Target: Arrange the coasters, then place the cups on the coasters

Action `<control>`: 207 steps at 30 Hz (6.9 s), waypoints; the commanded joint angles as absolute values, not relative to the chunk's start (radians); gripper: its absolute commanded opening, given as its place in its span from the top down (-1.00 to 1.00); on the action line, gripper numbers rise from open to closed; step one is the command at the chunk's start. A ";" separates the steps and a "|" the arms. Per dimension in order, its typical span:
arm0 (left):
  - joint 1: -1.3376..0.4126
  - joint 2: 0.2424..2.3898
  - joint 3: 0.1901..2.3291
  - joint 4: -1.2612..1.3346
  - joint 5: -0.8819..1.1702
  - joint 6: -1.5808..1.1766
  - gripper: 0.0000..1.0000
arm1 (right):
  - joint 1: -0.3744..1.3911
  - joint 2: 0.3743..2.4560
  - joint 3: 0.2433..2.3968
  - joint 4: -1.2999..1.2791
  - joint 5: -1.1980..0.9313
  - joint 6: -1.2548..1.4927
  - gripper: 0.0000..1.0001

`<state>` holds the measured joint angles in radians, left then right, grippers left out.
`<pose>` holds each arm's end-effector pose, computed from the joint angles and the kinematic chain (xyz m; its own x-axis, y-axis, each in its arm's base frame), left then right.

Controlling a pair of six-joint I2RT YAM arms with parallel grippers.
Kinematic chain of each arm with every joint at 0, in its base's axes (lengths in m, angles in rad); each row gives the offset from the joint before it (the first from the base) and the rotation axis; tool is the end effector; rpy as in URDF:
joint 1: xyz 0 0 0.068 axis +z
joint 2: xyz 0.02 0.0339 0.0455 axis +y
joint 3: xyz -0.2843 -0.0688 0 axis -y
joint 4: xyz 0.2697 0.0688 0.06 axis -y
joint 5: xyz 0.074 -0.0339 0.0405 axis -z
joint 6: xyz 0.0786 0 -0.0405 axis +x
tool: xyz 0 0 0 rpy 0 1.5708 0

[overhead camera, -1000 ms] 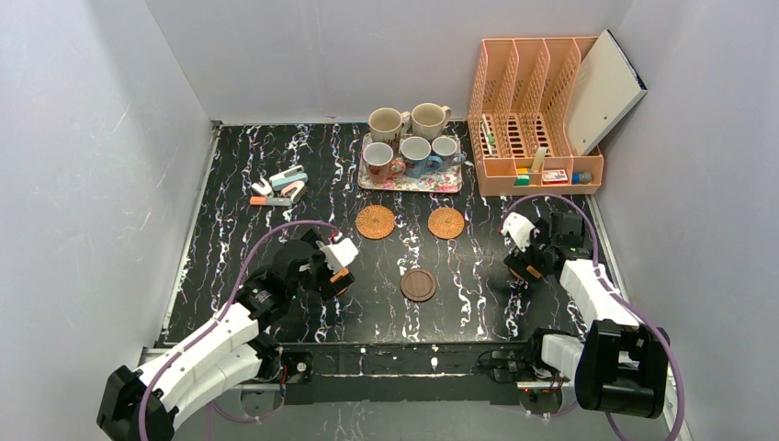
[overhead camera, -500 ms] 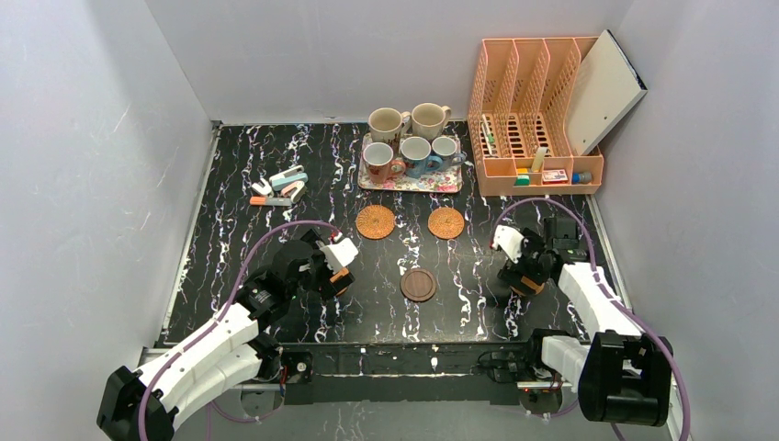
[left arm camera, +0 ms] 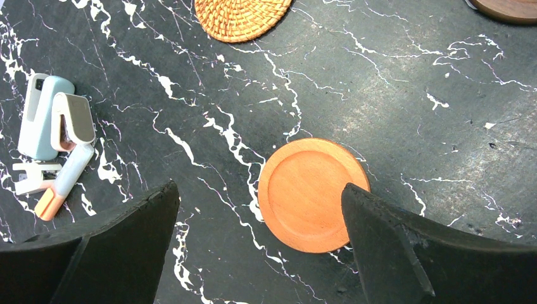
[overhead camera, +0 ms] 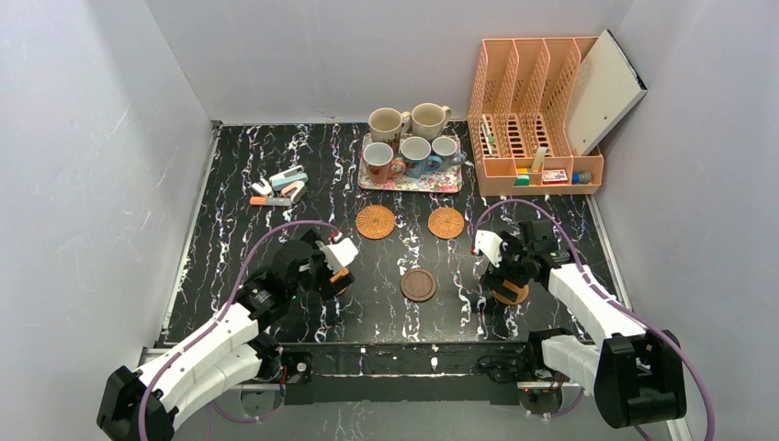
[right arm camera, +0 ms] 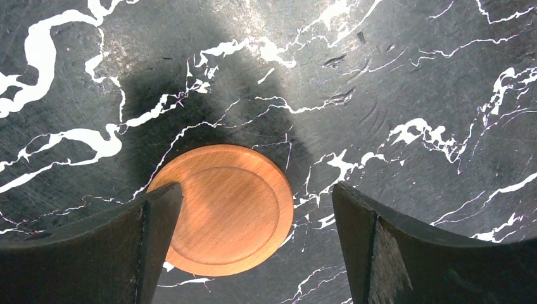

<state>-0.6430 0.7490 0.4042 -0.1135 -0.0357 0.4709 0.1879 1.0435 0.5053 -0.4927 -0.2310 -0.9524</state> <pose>0.1799 -0.1313 0.2049 -0.0553 0.6080 -0.7920 0.6718 0.6095 0.4209 0.2095 0.0581 0.1434 -0.2461 -0.8542 -0.4580 -0.8591 0.4111 -0.3050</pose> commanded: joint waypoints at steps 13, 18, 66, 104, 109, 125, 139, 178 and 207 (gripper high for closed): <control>-0.638 0.743 0.399 -0.122 -0.021 0.472 -0.96 | 0.216 0.985 0.523 -0.534 -0.203 -0.888 -0.96; -0.638 0.745 0.398 -0.122 -0.023 0.474 -0.96 | 0.217 0.948 0.566 -0.516 -0.198 -0.851 -0.96; -0.638 0.746 0.399 -0.126 -0.012 0.477 -0.96 | 0.234 1.045 0.472 -0.280 -0.088 -0.815 -0.96; -0.638 0.819 0.402 -0.100 -0.063 0.486 -0.96 | 0.265 0.926 0.510 -0.571 -0.162 -0.899 -0.96; -0.638 0.811 0.399 -0.100 -0.054 0.488 -0.96 | 0.272 0.960 0.491 -0.540 -0.188 -0.891 -0.96; -0.638 0.816 0.399 -0.104 -0.047 0.488 -0.96 | 0.331 0.978 0.472 -0.506 -0.210 -0.851 -0.96; -0.638 0.809 0.399 -0.106 -0.046 0.489 -0.96 | 0.345 0.886 0.507 -0.497 -0.060 -0.838 -0.97; -0.638 0.817 0.400 -0.100 -0.052 0.486 -0.96 | 0.346 1.046 0.829 -0.446 0.007 -0.684 -0.97; -0.638 0.816 0.392 -0.116 0.000 0.507 -0.96 | 0.350 1.658 1.481 -0.146 -0.365 -0.391 -0.93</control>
